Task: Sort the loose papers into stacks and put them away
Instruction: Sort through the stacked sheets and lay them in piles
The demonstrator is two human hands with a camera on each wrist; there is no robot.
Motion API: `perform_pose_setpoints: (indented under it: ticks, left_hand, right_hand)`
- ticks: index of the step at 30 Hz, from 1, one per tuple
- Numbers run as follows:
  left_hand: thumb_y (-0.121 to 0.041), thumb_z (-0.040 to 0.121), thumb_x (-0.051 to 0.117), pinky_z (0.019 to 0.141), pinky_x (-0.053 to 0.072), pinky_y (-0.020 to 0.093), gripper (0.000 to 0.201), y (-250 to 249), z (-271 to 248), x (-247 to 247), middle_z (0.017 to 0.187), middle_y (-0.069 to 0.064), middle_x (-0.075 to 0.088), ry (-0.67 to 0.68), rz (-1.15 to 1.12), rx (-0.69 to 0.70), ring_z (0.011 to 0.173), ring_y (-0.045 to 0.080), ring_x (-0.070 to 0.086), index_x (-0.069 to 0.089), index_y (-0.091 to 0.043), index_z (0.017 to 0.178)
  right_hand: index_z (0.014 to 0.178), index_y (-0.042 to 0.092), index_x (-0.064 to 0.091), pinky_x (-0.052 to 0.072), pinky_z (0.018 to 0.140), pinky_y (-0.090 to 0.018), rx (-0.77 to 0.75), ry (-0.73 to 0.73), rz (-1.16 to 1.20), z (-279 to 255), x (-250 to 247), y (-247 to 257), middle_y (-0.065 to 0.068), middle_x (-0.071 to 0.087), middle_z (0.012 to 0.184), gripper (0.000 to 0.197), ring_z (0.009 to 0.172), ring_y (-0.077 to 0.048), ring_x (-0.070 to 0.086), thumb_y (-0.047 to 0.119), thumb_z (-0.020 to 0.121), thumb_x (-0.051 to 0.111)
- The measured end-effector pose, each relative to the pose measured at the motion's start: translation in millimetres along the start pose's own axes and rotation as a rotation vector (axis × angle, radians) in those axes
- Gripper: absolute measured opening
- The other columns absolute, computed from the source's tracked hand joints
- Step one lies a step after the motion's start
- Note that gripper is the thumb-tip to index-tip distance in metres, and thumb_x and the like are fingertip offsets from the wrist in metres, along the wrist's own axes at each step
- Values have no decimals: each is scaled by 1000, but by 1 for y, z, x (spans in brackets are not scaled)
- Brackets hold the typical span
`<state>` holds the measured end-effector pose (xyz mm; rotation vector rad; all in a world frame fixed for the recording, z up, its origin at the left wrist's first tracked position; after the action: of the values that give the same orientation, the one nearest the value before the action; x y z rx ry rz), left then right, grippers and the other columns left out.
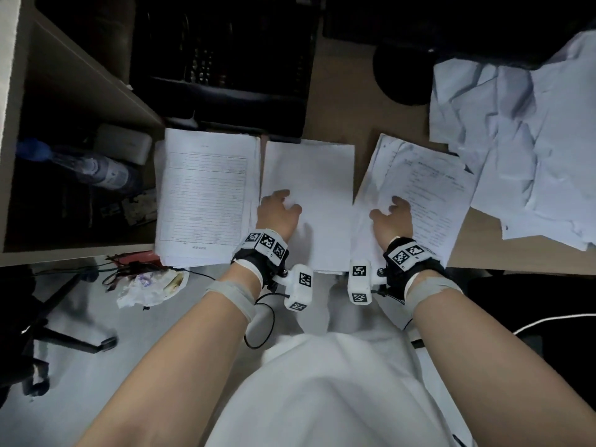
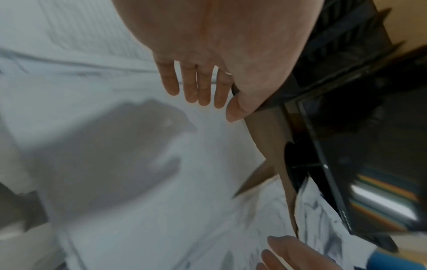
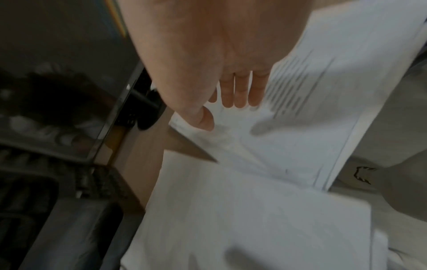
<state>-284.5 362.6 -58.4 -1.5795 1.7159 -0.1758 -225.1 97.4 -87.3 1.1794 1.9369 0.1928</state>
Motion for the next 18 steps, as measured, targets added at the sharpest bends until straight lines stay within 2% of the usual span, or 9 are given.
perform_pose_setpoints:
  ticks: [4, 7, 9, 12, 14, 16, 18]
  left_hand:
    - [-17, 94, 58, 108, 41, 35, 48, -41, -3, 65, 141, 10, 52, 164, 22, 54, 127, 26, 52, 50, -13, 140]
    - [-17, 94, 60, 112, 38, 36, 51, -57, -5, 110, 147, 9, 49, 256, 20, 39, 132, 25, 48, 48, -13, 143]
    - [-20, 94, 61, 112, 36, 31, 55, -61, -8, 132, 151, 7, 45, 274, 37, 26, 136, 25, 45, 45, -16, 146]
    - [-32, 83, 67, 107, 35, 25, 78, -61, -14, 158, 156, 8, 38, 280, 59, -53, 138, 26, 42, 33, -19, 152]
    - [-43, 66, 61, 109, 39, 32, 98, -62, -15, 165, 154, 10, 40, 241, 78, -84, 136, 30, 45, 27, -18, 155]
    - [-48, 61, 57, 110, 41, 41, 102, -65, -17, 168, 150, 9, 46, 188, 131, -90, 133, 34, 45, 28, -19, 154]
    - [-50, 59, 56, 109, 41, 42, 100, -71, -21, 167, 145, 7, 51, 152, 160, -93, 130, 35, 47, 33, -19, 151]
  right_hand:
    - [150, 15, 33, 40, 107, -40, 94, -117, -33, 19, -66, -34, -13, 44, 149, 67, 134, -33, 45, 24, 90, 61]
    - [153, 12, 30, 40, 108, -44, 187, -122, -99, 34, -103, -62, -14, 40, 151, 74, 133, -35, 45, 36, 89, 60]
    - [146, 8, 37, 42, 105, -46, 223, -81, -138, 53, -112, -79, -15, 46, 144, 81, 127, -36, 49, 49, 81, 58]
    - [142, 15, 42, 44, 104, -50, 245, 6, -120, 83, -114, -107, -11, 53, 139, 100, 124, -35, 52, 62, 54, 49]
    - [142, 17, 43, 45, 103, -49, 204, 54, -118, 92, -114, -102, -7, 54, 138, 98, 123, -34, 53, 63, 55, 49]
    - [144, 21, 43, 45, 104, -48, 114, 112, -113, 100, -110, -86, -5, 54, 140, 93, 125, -33, 53, 63, 61, 51]
    - [140, 26, 50, 47, 102, -47, 62, 177, -111, 111, -105, -73, -2, 58, 135, 88, 121, -32, 55, 65, 62, 51]
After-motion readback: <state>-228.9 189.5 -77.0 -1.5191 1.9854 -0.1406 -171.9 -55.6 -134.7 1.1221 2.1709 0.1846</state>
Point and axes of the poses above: each hand's wrist, its own z-axis towards the middle knuckle, its own x-axis out of the palm, y = z × x, the point moved 7 cm from there along z, towards the middle knuckle
